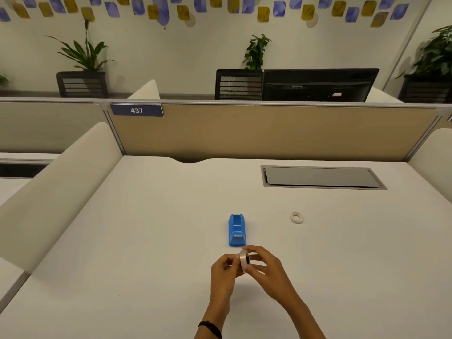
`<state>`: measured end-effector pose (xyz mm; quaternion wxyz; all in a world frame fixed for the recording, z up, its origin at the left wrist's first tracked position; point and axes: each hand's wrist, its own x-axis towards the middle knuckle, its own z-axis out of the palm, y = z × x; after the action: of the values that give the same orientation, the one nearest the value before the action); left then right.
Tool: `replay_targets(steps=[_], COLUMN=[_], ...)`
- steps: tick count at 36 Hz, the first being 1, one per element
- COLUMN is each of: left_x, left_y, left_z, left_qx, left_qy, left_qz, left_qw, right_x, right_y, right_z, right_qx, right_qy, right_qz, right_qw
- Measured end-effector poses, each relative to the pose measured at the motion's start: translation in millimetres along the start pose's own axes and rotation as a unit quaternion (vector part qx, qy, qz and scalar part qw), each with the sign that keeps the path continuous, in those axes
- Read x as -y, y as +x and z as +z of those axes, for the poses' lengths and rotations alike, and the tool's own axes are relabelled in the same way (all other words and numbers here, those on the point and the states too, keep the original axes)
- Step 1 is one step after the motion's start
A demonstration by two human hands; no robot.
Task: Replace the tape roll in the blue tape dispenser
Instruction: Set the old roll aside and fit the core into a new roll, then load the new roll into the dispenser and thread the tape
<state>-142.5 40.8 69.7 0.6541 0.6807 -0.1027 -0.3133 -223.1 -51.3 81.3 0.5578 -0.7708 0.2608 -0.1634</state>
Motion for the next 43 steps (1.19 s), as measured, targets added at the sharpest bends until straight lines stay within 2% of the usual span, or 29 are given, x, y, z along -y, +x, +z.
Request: replay_targets(steps=[7,20,32,36,40,43], left_x=[-0.2,21.4,9.8,7.9,4.1,3.8], left_y=[-2.2,17.6,73.6,100.8,126.2,141.7], left_z=[1.0,0.2,-12.4,-20.4,-18.2,-13.5], left_qx=[-0.005,-0.046,-0.005,0.099,0.199,0.256], left_qy=[-0.005,0.021,0.124,0.185,0.258,0.263], left_qz=[-0.015,-0.037,0.056,0.079,0.092,0.083], left_qw=[1.000,0.998,0.991,0.975,0.941,0.926], right_x=[-1.5,-23.8,-20.4,-15.4,-18.3,-21.8], right_y=[-2.8,17.9,78.2,109.0,136.1,149.6], right_z=[-2.1,5.8,-12.1,-20.0,-21.2,-21.5], right_qx=[0.014,0.044,0.001,0.009,0.034,0.071], right_qy=[-0.025,-0.044,-0.061,-0.067,-0.111,-0.156], right_qz=[-0.048,-0.041,-0.044,-0.045,-0.026,-0.034], right_qw=[0.998,0.997,0.997,0.997,0.993,0.985])
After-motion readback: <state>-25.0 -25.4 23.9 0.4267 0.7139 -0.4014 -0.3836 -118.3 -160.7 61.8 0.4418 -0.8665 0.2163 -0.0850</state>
